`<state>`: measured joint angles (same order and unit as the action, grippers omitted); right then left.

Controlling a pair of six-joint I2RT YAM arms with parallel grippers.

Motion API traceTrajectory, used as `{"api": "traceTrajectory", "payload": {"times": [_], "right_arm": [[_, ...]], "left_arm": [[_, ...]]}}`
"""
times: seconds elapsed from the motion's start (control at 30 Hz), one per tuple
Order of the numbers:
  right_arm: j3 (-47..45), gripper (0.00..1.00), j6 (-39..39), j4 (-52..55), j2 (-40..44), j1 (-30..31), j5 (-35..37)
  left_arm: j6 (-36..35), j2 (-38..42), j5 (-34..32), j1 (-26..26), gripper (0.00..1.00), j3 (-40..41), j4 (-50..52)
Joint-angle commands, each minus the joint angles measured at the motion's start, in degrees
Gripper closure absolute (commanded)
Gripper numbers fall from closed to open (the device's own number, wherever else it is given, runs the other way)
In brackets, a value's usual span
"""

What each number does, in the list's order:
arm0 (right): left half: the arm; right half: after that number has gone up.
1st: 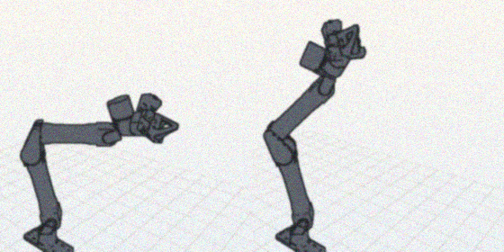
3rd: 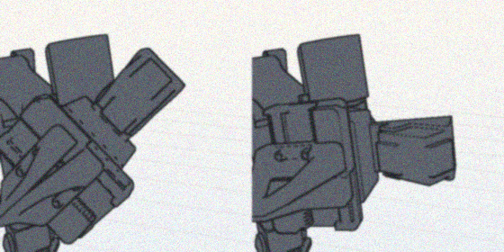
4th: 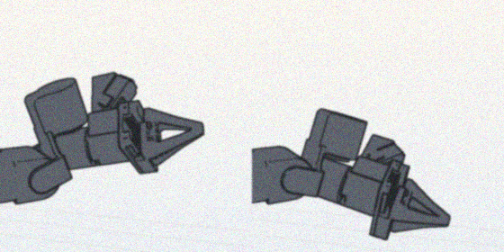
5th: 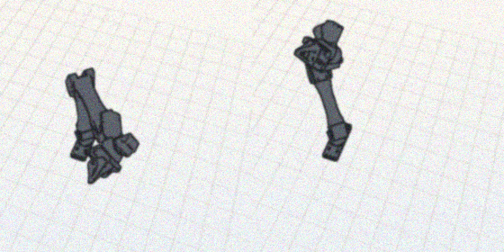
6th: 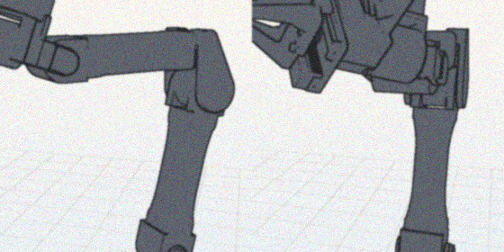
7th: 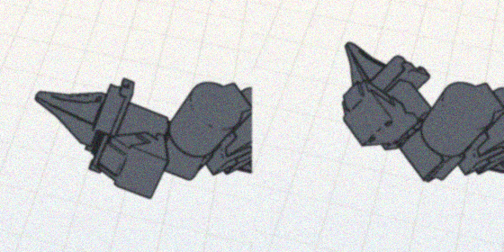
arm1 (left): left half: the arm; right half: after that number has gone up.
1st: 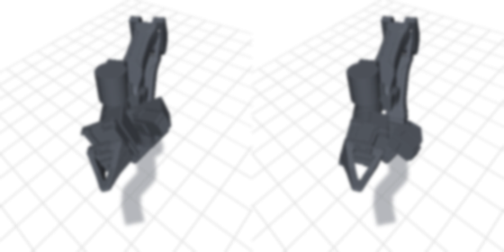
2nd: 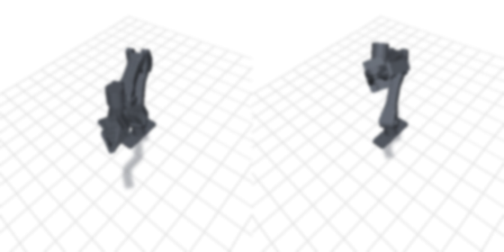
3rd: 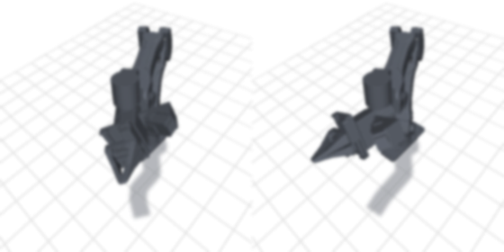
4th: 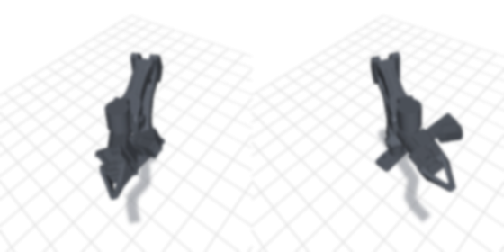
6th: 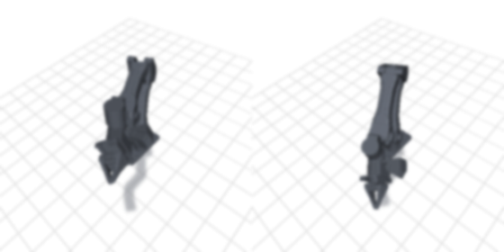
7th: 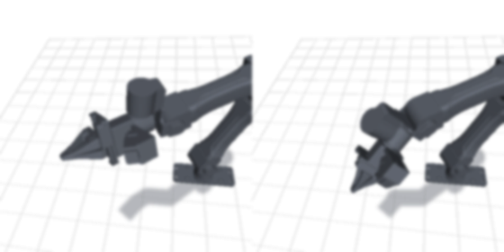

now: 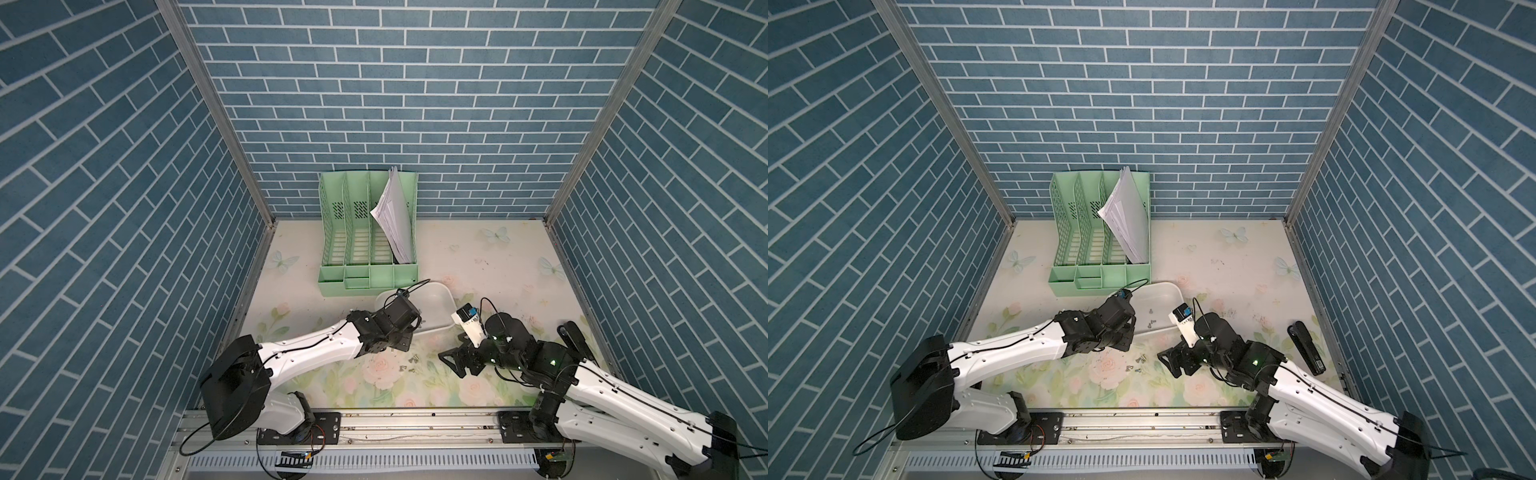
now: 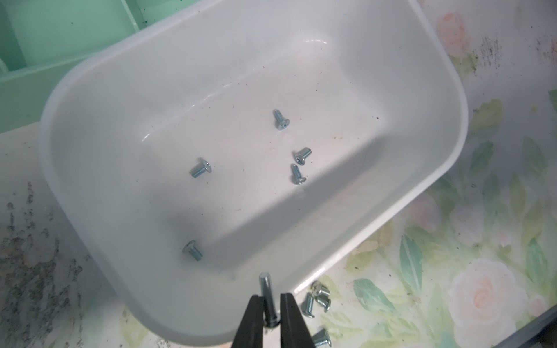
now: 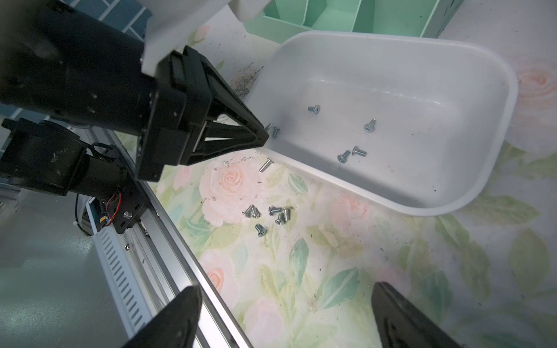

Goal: Put the screws on the desktop into the storage box
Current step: Place the screw in the storage box, then pick up the screw from the center of the board.

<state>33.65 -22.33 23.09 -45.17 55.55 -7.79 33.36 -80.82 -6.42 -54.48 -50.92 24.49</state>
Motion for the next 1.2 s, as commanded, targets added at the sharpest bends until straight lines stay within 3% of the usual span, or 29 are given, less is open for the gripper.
{"api": "traceTrajectory", "payload": {"times": [0.0, 0.13, 0.27, 0.43, 0.57, 0.9, 1.17], "right_arm": [[-0.8, 0.07, -1.6, -1.0, 1.1, -0.1, -0.2], [-0.9, 0.07, -1.7, -1.0, 1.0, 0.0, 0.0], [-1.1, 0.08, -2.1, -1.2, 0.1, -0.1, 0.5], [-1.1, 0.08, -2.9, -1.5, -1.9, 0.1, 2.0], [-0.6, 0.09, -3.0, -2.1, -4.2, 1.6, 4.3], [2.5, 0.13, -3.3, -3.0, -16.0, 9.9, 14.7], [4.4, 0.28, -4.8, -6.7, -23.9, 12.7, 17.9]], "left_arm": [[-2.1, -0.5, -0.5, 1.4, 0.79, -1.6, -1.4], [-2.3, -0.1, 0.1, 2.0, 0.70, -1.5, -1.2], [-2.5, 1.5, 0.6, 2.3, 0.50, -1.1, 0.4], [-2.2, 5.6, 2.0, 2.6, 0.17, -0.9, 3.1], [-1.9, 9.3, 2.8, 2.8, 0.02, -0.3, 5.6], [-0.7, 20.6, 10.6, 5.2, 0.00, 6.4, 7.2], [0.3, 29.4, 14.5, 5.6, 0.00, 10.1, 10.1]]}}
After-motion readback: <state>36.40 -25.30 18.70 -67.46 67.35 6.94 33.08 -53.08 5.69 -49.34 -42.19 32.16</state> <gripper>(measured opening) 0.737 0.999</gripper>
